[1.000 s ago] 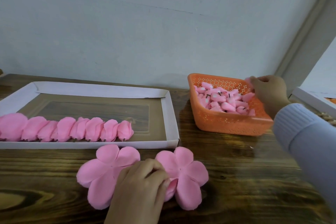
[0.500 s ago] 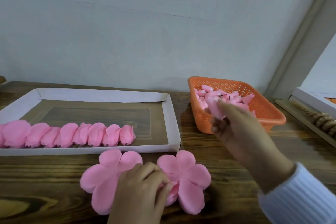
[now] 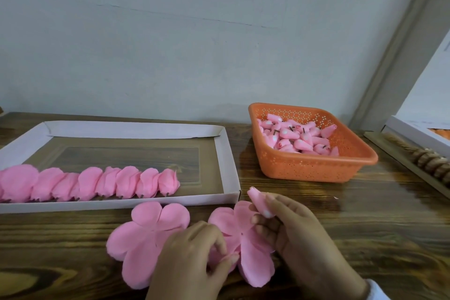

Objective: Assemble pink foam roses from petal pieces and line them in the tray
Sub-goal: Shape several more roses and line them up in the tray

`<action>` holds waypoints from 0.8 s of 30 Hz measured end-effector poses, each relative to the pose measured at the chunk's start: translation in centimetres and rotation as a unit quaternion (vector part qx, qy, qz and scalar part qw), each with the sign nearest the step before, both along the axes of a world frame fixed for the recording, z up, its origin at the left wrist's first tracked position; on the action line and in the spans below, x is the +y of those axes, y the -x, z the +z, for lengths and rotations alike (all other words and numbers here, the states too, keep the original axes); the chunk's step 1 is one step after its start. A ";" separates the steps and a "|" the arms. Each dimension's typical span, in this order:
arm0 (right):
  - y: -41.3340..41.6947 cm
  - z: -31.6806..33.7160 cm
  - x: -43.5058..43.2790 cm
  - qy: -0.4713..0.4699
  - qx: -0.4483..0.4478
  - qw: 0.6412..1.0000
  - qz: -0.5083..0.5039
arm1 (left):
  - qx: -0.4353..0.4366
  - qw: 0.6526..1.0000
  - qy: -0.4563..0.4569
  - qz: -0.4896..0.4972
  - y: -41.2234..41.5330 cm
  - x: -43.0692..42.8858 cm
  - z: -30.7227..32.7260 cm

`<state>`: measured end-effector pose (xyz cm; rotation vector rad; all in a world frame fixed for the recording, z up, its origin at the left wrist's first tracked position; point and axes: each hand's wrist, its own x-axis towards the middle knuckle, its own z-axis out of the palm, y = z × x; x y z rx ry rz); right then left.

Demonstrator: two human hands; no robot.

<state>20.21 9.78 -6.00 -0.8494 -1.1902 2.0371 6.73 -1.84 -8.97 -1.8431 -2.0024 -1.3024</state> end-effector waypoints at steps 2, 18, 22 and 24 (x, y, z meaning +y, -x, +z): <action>-0.1 0.0 0.1 -0.009 0.006 1.000 0.007 | -0.012 1.000 -0.003 -0.009 0.1 0.1 -0.1; -0.7 0.1 0.4 -0.121 0.001 0.987 -0.105 | 0.030 0.999 0.007 -0.019 1.0 0.1 -0.7; -0.8 -0.1 0.4 -0.142 -0.040 0.981 -0.126 | -0.003 0.999 -0.028 0.017 0.9 0.0 -0.9; -0.8 -0.2 0.5 -0.154 -0.055 0.978 -0.132 | -0.034 0.996 -0.069 0.043 0.7 0.0 -0.6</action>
